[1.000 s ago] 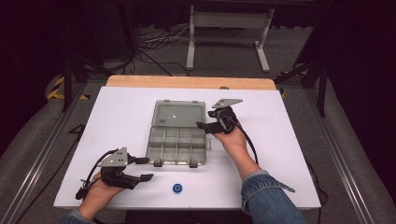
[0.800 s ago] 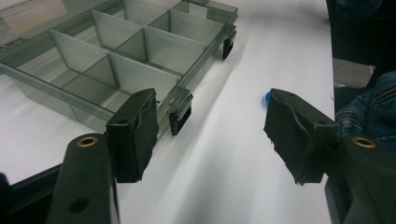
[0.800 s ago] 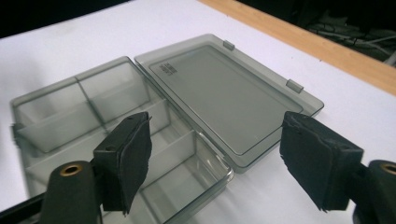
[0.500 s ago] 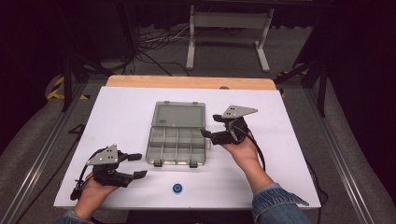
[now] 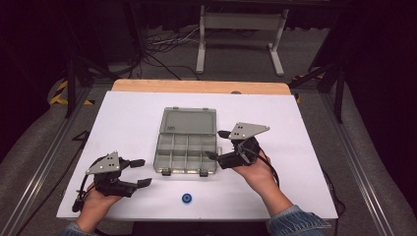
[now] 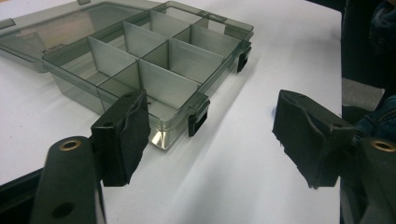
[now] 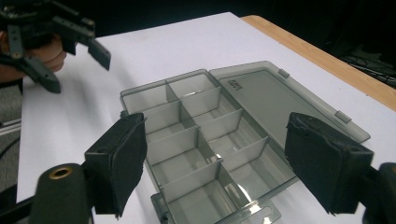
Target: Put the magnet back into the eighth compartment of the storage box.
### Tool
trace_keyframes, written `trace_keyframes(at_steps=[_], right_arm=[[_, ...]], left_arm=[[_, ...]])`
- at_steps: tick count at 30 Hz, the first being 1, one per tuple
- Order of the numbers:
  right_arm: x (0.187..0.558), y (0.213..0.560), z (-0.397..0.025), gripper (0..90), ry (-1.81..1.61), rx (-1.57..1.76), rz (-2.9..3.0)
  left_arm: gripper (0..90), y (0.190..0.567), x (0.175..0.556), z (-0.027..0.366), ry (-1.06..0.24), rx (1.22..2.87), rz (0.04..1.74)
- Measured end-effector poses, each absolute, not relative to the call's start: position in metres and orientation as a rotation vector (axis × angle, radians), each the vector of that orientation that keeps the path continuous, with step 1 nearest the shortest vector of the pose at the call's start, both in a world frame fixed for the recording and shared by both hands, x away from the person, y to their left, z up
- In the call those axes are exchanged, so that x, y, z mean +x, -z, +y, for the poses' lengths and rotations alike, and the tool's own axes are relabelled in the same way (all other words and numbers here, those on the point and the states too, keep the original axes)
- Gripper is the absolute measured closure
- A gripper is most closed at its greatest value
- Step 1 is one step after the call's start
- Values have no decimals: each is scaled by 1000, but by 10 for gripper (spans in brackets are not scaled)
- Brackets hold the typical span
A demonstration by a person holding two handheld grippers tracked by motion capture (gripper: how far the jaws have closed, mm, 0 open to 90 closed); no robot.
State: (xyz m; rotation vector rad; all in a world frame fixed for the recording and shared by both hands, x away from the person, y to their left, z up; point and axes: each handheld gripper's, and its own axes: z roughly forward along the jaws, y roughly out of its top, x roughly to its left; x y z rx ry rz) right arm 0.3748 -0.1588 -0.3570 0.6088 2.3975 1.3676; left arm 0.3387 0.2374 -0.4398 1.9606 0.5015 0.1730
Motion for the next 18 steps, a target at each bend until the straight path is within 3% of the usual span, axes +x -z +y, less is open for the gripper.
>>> trace_keyframes(at_steps=[18], right_arm=[[348,351,-112,159,-1296,407,2566]], left_arm=[[254,439,340,237,-169,1936,502]])
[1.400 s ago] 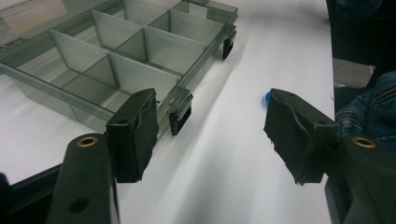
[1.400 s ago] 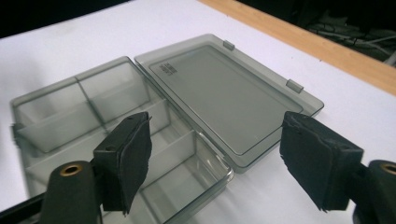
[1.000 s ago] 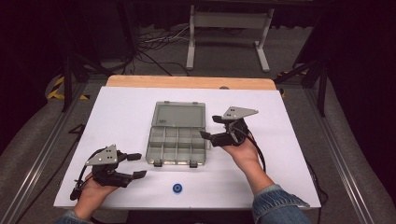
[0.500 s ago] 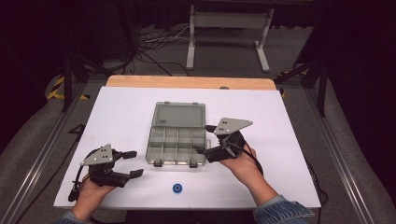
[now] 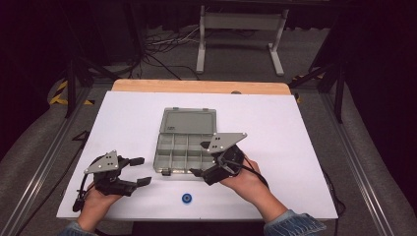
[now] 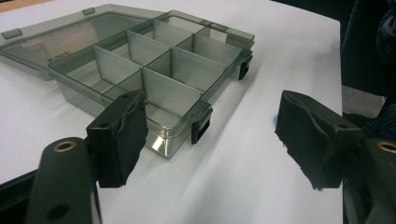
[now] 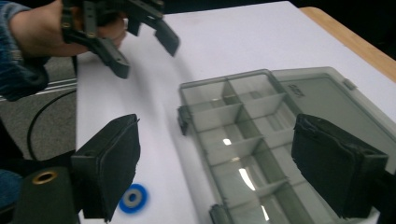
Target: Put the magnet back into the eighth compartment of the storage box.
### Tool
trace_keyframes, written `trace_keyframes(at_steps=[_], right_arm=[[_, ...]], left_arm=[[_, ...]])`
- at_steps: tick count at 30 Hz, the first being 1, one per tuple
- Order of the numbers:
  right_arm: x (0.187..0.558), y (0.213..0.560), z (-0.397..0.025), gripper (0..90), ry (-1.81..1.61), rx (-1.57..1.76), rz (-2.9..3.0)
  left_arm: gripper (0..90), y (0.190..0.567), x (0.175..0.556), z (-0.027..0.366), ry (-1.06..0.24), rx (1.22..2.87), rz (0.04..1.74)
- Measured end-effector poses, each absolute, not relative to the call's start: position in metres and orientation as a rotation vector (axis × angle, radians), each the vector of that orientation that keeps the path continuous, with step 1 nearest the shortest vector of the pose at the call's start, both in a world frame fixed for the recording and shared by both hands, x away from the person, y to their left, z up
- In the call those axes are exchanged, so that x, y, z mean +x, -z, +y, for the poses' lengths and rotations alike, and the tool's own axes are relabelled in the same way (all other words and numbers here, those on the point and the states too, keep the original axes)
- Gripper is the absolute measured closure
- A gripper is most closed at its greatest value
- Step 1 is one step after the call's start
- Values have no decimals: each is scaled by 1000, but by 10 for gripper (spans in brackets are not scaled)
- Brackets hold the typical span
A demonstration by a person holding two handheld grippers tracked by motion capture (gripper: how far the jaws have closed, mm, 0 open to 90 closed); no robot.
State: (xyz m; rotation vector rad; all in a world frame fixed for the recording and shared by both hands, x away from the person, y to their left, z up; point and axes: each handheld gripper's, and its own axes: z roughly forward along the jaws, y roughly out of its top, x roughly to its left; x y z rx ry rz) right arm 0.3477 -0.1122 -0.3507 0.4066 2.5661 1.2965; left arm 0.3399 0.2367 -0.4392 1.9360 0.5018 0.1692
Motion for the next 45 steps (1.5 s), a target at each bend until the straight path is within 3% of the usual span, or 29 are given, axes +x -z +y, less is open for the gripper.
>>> trace_keyframes(at_steps=[45], right_arm=[[324,414,-78,143,-1045,312,2852]], left_arm=[[253,440,337,237,-176,1955,502]])
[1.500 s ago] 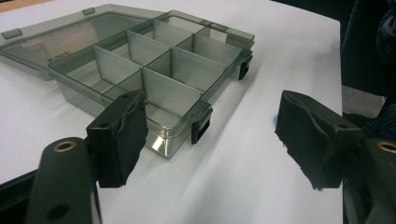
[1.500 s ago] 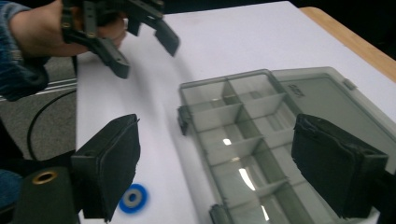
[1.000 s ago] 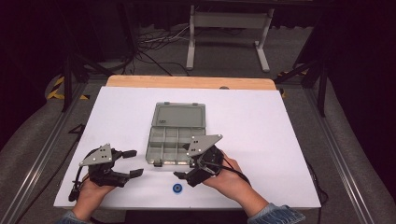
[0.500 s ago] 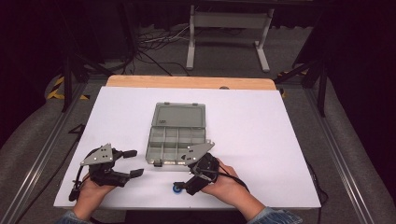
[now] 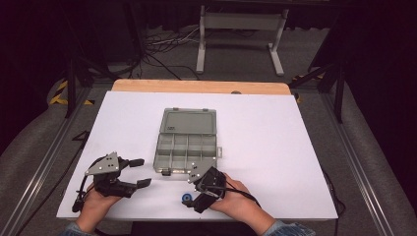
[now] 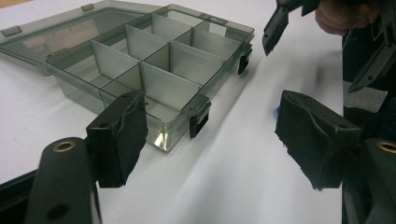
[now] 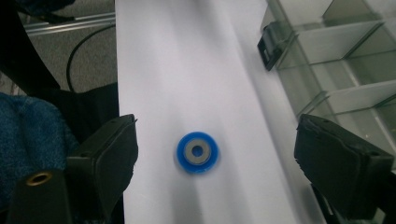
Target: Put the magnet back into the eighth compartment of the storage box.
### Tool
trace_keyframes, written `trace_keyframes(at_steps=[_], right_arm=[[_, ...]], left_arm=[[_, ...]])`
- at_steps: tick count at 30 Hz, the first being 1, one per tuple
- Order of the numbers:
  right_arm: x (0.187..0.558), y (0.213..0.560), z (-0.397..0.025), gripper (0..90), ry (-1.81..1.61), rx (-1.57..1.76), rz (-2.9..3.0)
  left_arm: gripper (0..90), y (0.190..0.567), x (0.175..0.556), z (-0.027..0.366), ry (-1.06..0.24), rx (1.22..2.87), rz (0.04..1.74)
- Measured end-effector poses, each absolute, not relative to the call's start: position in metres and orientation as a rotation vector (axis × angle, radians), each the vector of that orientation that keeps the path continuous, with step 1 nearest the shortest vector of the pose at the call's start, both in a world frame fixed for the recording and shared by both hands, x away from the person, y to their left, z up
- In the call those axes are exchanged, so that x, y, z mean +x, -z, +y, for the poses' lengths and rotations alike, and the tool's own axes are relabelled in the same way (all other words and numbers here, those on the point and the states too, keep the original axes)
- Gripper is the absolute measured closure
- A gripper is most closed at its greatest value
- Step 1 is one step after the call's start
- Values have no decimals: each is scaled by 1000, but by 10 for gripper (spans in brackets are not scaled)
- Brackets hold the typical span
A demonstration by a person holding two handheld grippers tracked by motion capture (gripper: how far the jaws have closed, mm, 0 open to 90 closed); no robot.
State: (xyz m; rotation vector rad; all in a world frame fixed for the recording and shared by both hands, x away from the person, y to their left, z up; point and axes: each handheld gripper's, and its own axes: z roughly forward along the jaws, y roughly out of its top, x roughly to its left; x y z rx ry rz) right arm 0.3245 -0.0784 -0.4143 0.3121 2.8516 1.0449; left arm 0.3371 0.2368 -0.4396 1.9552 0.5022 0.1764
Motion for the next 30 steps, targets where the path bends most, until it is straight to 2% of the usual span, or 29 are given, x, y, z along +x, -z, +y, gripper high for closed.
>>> trace_keyframes(at_steps=[22,30], right_arm=[[321,438,-68,142,-925,290,2926],[323,443,-66,224,-921,284,2925]], left_arm=[[253,440,336,237,-173,1954,508],[253,440,336,237,-173,1957,510]])
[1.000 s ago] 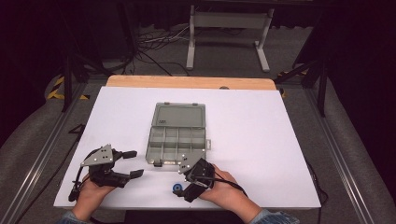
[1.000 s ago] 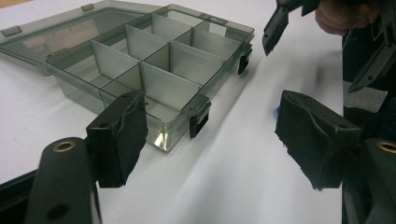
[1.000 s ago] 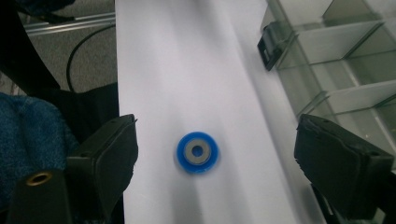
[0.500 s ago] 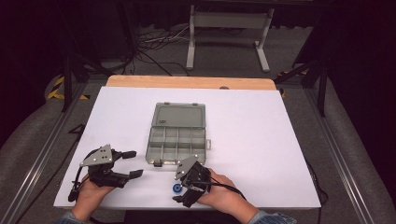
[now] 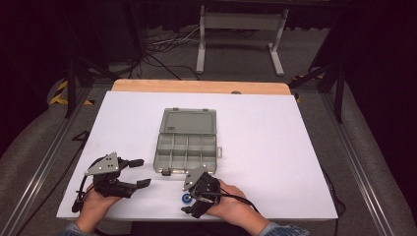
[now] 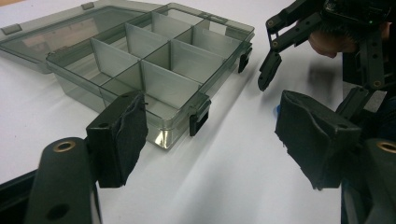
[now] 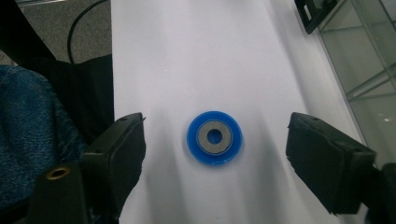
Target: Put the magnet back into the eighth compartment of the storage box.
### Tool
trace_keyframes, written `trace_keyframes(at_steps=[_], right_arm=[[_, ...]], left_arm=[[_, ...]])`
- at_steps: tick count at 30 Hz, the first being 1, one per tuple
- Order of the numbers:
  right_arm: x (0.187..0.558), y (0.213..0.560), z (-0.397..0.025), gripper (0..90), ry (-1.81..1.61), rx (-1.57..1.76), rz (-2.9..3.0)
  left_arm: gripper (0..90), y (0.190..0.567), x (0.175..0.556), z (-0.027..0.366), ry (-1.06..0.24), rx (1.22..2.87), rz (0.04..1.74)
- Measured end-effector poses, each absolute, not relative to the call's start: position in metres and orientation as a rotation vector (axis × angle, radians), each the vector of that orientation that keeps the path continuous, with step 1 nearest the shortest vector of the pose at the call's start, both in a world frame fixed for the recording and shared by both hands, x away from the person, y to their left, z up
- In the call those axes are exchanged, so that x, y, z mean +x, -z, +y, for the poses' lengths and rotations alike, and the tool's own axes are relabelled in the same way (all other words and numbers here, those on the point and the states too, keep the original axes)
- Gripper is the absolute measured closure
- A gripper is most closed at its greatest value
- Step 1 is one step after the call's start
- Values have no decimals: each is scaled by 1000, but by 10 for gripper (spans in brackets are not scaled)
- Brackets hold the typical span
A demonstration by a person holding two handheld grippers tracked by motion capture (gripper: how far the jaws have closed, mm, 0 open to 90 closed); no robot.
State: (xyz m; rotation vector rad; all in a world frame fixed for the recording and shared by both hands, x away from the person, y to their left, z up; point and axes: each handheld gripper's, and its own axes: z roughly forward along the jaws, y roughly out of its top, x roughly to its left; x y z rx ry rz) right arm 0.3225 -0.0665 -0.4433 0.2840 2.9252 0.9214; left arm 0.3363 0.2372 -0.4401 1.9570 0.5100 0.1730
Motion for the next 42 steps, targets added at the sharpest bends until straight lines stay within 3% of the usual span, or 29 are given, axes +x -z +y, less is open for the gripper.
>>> trace_keyframes(at_steps=[6,17,42], right_arm=[[323,445,-65,392,-910,281,2922],[322,445,-66,617,-906,275,2912],[324,412,-80,627,-1020,269,2868]], left_arm=[[254,440,336,237,-177,1964,503],[254,440,336,237,-178,1964,503],[253,440,336,237,-176,1960,501]])
